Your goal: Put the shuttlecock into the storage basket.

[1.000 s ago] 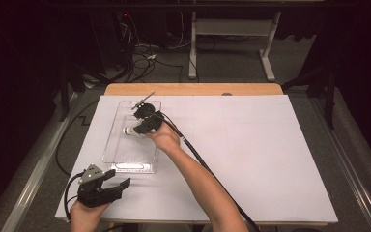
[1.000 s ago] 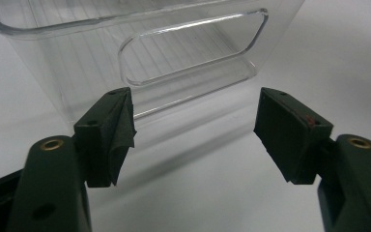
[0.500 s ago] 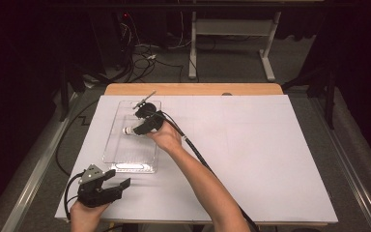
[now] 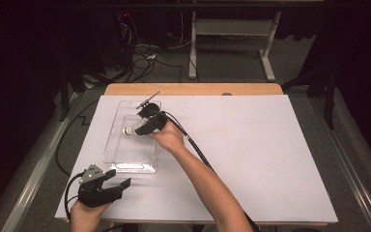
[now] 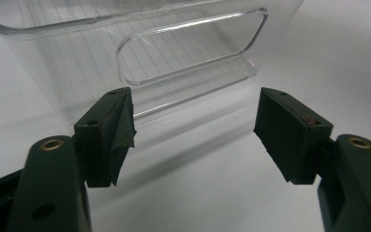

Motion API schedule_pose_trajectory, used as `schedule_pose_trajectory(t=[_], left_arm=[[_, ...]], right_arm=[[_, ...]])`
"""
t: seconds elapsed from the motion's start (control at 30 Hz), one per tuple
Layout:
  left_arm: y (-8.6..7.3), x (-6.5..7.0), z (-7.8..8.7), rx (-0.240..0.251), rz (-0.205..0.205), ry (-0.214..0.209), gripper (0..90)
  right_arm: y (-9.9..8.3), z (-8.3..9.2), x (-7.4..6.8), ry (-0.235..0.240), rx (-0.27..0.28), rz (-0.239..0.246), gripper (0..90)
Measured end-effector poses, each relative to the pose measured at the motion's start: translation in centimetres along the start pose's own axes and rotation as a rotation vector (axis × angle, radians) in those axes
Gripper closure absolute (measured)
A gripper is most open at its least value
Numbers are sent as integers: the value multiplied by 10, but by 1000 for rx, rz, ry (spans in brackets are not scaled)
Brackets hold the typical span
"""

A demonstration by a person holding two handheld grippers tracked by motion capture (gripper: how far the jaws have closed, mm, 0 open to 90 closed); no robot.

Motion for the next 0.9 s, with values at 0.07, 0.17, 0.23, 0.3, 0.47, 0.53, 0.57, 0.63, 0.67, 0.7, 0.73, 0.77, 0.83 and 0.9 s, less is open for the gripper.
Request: schedule_pose_trajectory(t=[0.07, 0.17, 0.23, 0.3, 0.47, 0.53, 0.57, 0.63, 0.67, 0.7, 0.73, 0.77, 0.83, 0.9], left_arm=[[0, 0, 0, -1, 0, 0, 313], [0, 0, 0, -3, 0, -1, 313], [0, 0, 0, -3, 0, -1, 313], [0, 0, 0, -4, 0, -1, 313], [0, 0, 0, -5, -1, 0, 313], [0, 0, -1, -5, -1, 0, 313], [0, 0, -1, -5, -1, 0, 313], [1, 0, -2, -7, -3, -1, 313], [1, 1, -2, -8, -5, -1, 313], [1, 1, -3, -9, -7, -2, 313], [1, 1, -2, -11, -8, -2, 313], [1, 1, -2, -9, -7, -1, 313], [1, 1, -2, -8, -5, -1, 313], [1, 1, -2, -6, -4, 0, 313]], right_arm=[[-1, 0, 1, -1, -1, -1, 525], [-3, 1, 4, 3, -2, -13, 524], [-4, 2, 6, 1, -1, -13, 524], [-5, 2, 8, 0, -1, -11, 525], [-7, 5, 11, -2, -1, -16, 524], [-9, 6, 13, 5, 5, -17, 530], [-9, 6, 13, 8, 6, -23, 533], [-10, 7, 12, 12, 10, -25, 534], [-10, 8, 12, 12, 11, -25, 534], [-11, 8, 11, 12, 11, -26, 534], [-11, 8, 11, 13, 14, -26, 534], [-11, 9, 11, 15, 14, -26, 535], [-11, 9, 11, 14, 19, -24, 537], [-11, 11, 11, 7, 18, -26, 537]])
Point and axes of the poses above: each handheld gripper's, and its own axes: z roughly backward along the jaws, y roughly out of its top, x roughly to its right, the point moved 1 cm from there along -z, roughly forward along the jaws, and after that the axes turned 15 degrees about -y, right-handed, at the moved point
